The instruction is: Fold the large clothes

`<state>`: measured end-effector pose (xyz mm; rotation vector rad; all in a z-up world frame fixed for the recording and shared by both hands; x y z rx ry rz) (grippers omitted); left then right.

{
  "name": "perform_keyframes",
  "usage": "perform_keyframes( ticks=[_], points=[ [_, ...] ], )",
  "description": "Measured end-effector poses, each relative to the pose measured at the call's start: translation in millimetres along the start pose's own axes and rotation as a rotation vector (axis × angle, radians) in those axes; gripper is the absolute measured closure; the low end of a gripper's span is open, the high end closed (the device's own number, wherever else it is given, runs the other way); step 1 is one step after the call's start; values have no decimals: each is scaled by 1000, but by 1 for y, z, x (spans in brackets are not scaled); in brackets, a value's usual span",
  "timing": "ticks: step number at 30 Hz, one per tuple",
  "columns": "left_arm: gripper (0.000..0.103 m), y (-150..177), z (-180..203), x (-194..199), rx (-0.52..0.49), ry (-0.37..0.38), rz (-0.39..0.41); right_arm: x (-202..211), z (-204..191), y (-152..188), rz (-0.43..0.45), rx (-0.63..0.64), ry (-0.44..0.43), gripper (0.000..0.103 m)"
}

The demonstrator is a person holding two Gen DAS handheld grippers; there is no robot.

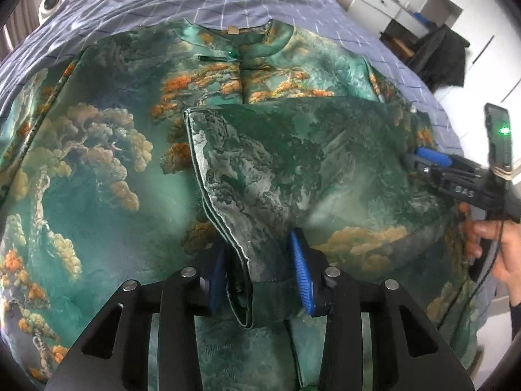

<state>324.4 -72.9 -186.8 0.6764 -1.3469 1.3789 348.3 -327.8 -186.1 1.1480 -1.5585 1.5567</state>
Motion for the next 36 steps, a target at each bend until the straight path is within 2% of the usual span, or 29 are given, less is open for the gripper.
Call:
perform_keyframes(
  ticks=[3,5,8,11,12,14,17,21,24,31,33,36],
  points=[
    [63,1,4,6,-23,-31,23,19,-6,4,19,23,32,38],
    [63,5,8,15,-41,-46,47,44,-15,14,49,39,21,38],
    [52,10,12,14,-56,-65,58,71,-30,35,65,61,-26,38],
    [48,14,11,11,-54,-73,62,55,-42,56,3,80,-11,38],
    [43,16,11,15,-56,-74,64,45,-44,61,-18,82,4,38],
    [31,23,8,27,-58,-91,81,36,-46,65,-14,86,26,38],
    [27,36,-3,50,-69,-118,124,41,-49,63,-5,83,52,38],
    [23,56,-31,77,-41,-146,162,62,-54,64,39,71,80,38],
    [19,73,-60,91,9,-165,178,87,-63,72,83,71,71,38],
    [17,104,-123,96,101,-257,172,124,-105,100,146,121,54,38],
    [17,109,-141,103,136,-243,185,128,-117,111,149,128,49,38],
    [17,111,-182,116,243,-219,208,132,-135,125,149,141,38,38]
  ],
)
Point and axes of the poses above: each gripper's, at about its wrist camera, not at the fingertips, and x roughly against the way its jaws point, z to its right, y to its underside, the point moved 4 cm from there along -x, roughly the way its jaws point, and after that the axes turned 4 degrees about -z, right-handed, at the moved point
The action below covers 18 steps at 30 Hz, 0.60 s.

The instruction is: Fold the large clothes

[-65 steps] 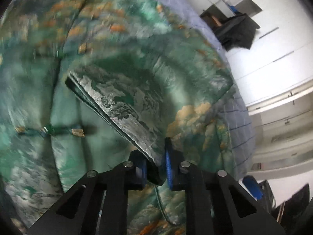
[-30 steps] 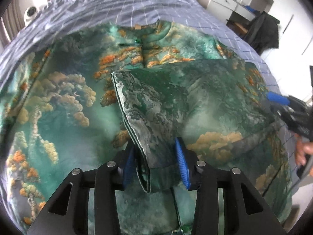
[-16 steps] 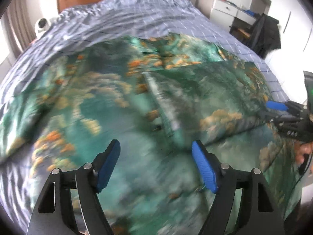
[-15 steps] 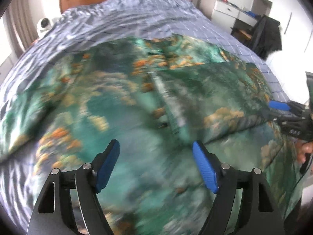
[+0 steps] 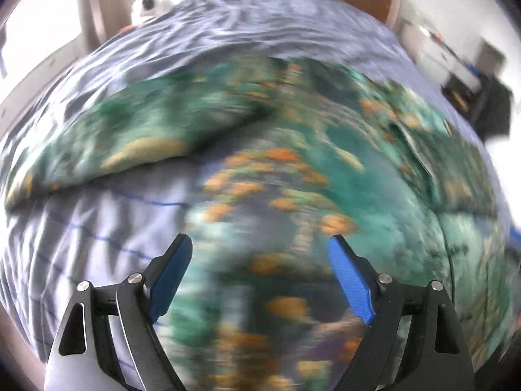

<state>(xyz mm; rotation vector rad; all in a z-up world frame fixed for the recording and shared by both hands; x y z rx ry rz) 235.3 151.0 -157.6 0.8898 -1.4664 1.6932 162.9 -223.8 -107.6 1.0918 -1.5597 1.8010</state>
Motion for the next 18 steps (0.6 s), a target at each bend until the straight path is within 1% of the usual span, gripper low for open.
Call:
perform_keyframes(
  ticks=[6,8,11,14,18],
  points=[
    [17,-22,-105,5,243,-31,37,14,-28,9,5,16,-19,38],
    [17,-26,-139,4,334,-20,46,16,-36,9,11,22,-16,38],
    [17,-29,-181,-3,457,-1,49,18,-46,8,16,30,-22,38],
    [16,-30,-217,-15,548,-18,41,21,-57,7,20,42,-35,38],
    [16,-31,-250,-29,637,-48,40,23,-67,7,23,54,-46,38]
  ],
)
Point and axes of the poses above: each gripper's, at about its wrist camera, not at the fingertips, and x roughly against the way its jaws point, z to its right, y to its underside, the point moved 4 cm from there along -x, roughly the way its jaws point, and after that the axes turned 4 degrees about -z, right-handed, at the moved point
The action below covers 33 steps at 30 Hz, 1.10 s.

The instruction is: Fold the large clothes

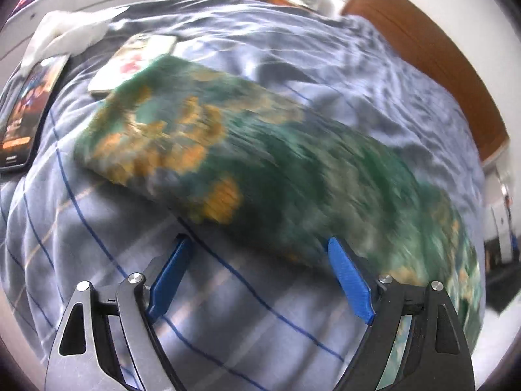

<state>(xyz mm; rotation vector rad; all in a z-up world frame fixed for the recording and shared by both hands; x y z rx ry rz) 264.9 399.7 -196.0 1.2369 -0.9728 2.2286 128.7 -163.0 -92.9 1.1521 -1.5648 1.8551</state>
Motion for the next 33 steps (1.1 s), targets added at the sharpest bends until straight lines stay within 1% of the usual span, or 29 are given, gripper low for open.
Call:
perform_keyframes(
  ticks=[3,5,7,8,9,11,13,15,18,20,22,23,25,28,29,33],
  points=[
    [16,-14,-10,-8,54,-4,16,1,-6,1,-6,7,-5,38],
    [16,-22,-12,-9,84,-23,44,0,-9,1,-12,11,-10,38],
    [21,-26,-10,-8,91,-45,71,0,-12,2,-17,12,-17,38],
    [38,-27,-7,-6,82,-71,94,0,-14,2,-18,12,-22,38],
    [63,-27,-3,-5,62,-92,107,0,-15,2,-18,10,-26,38],
    [89,-27,7,-2,6,-111,119,0,-19,3,-17,10,-35,38],
    [92,-26,20,8,-60,-163,164,0,-22,4,-15,12,-43,38],
    [93,-24,43,26,-161,-208,232,-1,-24,6,-14,7,-51,38],
    [94,-13,93,60,-355,-254,352,0,-22,7,-9,-13,-60,38],
    [93,3,136,83,-513,-259,437,2,-19,8,-1,-34,-66,38],
    [94,22,178,102,-640,-234,500,3,-15,9,7,-60,-69,38],
    [94,30,193,107,-679,-219,516,3,-13,9,9,-71,-69,38],
    [94,55,231,117,-781,-174,550,4,-8,10,11,-95,-68,38],
    [94,87,274,119,-894,-124,566,9,-1,13,24,-121,-62,38],
    [94,103,289,116,-939,-107,568,12,1,13,29,-124,-58,38],
    [94,155,330,95,-1091,-82,550,22,13,18,48,-139,-38,38]
  ],
)
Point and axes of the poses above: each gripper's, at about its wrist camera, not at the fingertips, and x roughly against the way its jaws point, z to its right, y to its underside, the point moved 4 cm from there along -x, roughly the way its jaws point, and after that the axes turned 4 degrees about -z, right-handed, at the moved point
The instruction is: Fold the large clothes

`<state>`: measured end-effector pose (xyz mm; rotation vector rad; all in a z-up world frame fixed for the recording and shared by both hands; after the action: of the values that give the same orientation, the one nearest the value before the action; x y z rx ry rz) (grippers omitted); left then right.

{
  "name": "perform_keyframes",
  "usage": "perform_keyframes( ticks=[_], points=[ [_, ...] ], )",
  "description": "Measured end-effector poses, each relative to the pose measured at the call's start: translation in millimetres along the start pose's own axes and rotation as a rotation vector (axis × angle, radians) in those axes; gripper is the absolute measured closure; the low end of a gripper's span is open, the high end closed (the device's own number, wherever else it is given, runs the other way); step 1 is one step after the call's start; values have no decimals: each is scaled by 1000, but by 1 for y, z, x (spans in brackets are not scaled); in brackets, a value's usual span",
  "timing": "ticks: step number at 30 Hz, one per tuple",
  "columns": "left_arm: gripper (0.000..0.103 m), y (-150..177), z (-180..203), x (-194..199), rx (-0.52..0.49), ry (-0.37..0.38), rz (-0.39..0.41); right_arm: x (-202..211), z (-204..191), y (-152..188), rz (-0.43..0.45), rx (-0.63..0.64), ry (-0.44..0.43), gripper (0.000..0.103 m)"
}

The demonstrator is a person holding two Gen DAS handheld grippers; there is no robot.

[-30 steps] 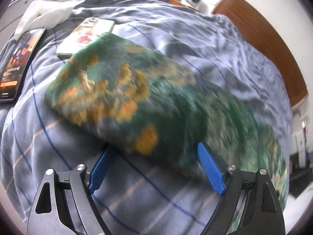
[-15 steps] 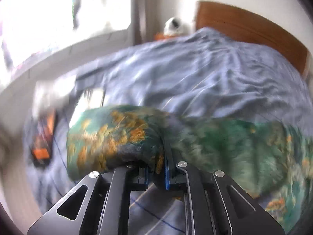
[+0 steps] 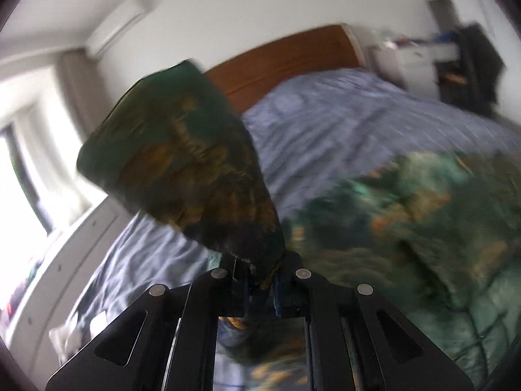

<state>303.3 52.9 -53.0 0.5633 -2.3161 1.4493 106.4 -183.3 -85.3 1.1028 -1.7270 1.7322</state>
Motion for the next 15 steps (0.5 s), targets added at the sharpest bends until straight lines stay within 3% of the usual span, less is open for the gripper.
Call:
perform_keyframes(
  ticks=[7,10,12,14,15],
  points=[
    [92,33,106,-29,-217,101,-129,7,27,-4,16,-49,22,38],
    [70,52,132,-26,-293,129,-158,1,34,-18,7,-60,2,38],
    [28,57,136,-16,-311,149,-137,-7,36,-30,-3,-64,-28,38],
    [18,60,132,3,-324,158,-84,-17,38,-46,-19,-88,-78,38],
    [18,62,130,9,-327,171,-76,-22,39,-54,-25,-105,-106,38]
  ],
)
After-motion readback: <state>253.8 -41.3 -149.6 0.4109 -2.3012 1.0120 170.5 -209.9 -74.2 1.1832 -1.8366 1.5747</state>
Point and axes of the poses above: each gripper's, at about its wrist camera, not at the fingertips, and x roughly against the way its jaws point, z to its right, y to its underside, the point moved 4 cm from there along -x, roughly the way its jaws point, and after that the axes turned 4 degrees about -z, right-handed, at the moved point
